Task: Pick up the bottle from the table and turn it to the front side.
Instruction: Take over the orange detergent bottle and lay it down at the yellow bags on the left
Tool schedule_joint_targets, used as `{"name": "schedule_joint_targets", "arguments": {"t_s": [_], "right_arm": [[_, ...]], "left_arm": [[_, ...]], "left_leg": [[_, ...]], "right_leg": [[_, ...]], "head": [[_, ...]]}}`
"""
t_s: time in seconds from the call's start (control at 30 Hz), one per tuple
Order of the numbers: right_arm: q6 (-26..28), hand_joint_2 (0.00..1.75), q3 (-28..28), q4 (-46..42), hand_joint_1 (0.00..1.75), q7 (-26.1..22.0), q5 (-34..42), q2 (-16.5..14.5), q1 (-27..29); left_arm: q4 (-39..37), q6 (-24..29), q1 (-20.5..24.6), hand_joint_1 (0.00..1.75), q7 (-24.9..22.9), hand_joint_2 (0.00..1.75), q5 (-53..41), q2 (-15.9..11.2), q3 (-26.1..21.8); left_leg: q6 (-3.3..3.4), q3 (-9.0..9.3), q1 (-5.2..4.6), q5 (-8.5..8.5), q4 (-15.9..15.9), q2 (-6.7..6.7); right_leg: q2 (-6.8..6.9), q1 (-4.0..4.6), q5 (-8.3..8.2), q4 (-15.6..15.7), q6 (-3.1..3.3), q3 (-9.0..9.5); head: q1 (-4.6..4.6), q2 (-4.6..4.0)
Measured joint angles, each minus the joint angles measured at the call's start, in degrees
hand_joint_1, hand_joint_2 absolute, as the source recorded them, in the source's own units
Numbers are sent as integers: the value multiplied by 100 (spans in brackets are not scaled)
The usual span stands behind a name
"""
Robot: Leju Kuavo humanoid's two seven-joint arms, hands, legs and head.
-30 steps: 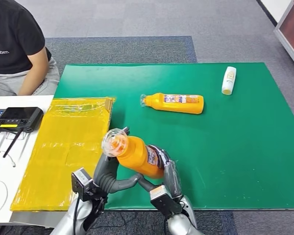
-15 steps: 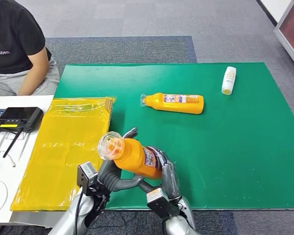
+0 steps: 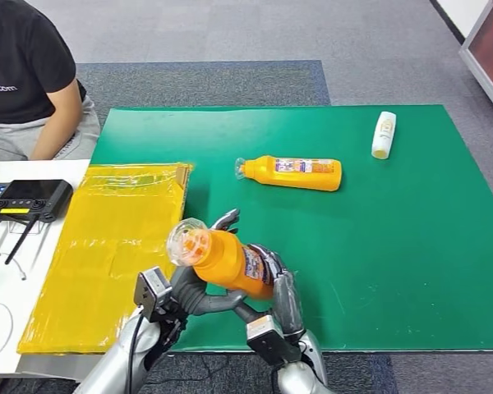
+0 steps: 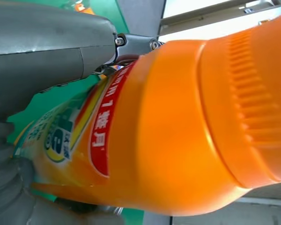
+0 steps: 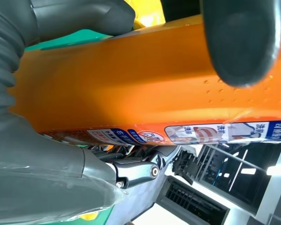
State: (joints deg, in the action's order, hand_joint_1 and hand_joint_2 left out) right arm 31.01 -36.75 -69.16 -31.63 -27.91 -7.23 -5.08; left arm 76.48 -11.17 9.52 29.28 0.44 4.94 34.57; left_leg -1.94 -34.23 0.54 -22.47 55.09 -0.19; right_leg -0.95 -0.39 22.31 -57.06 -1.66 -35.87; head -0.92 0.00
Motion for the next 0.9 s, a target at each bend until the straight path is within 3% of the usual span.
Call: {"name": "schedule_joint_targets", "arguments": {"t_s": [0.03, 0.07, 0.23, 0.53, 0.7, 0.9], "right_arm": [[9, 175, 1, 0, 175, -8, 15, -2, -2], [18, 175, 3, 0, 173, -16, 30, -3, -5], [37, 175, 10, 4, 148, -39, 77, -7, -15], [40, 175, -29, 71, 63, -96, 167, -8, 14], [36, 175, -70, 106, 1, -96, 217, -9, 26], [6, 175, -76, 111, 0, -96, 358, -9, 31]], "left_arm": [[-2, 0, 26, 168, -4, 175, -15, -4, 10], [-5, 1, 51, 175, -10, 175, -31, -9, 23], [-20, 37, 126, 175, -13, 175, -141, -46, 90], [-20, 179, 140, 175, 21, 175, -232, -113, 107], [-16, 265, 118, 175, 21, 175, -297, -152, 108], [112, 505, -8, 175, 40, 175, -560, -354, 42]], "left_leg": [[0, 0, 0, 0, 0, 0], [0, 0, 0, 0, 0, 0], [0, 0, 0, 0, 0, 0], [0, -3, 0, 0, 0, 0], [0, -3, 0, 0, 0, 0], [-1, -4, 1, 1, 0, 1]], "right_leg": [[0, 0, 0, 0, 0, 0], [0, 0, 0, 0, 0, 0], [0, 0, 0, -1, 0, 0], [0, 0, 0, -1, 0, -2], [0, 0, 0, -1, 0, -1], [0, 1, 0, -2, 0, -5]], "head": [[0, 0], [0, 0], [0, 0], [0, 0], [0, 0], [0, 0]]}}
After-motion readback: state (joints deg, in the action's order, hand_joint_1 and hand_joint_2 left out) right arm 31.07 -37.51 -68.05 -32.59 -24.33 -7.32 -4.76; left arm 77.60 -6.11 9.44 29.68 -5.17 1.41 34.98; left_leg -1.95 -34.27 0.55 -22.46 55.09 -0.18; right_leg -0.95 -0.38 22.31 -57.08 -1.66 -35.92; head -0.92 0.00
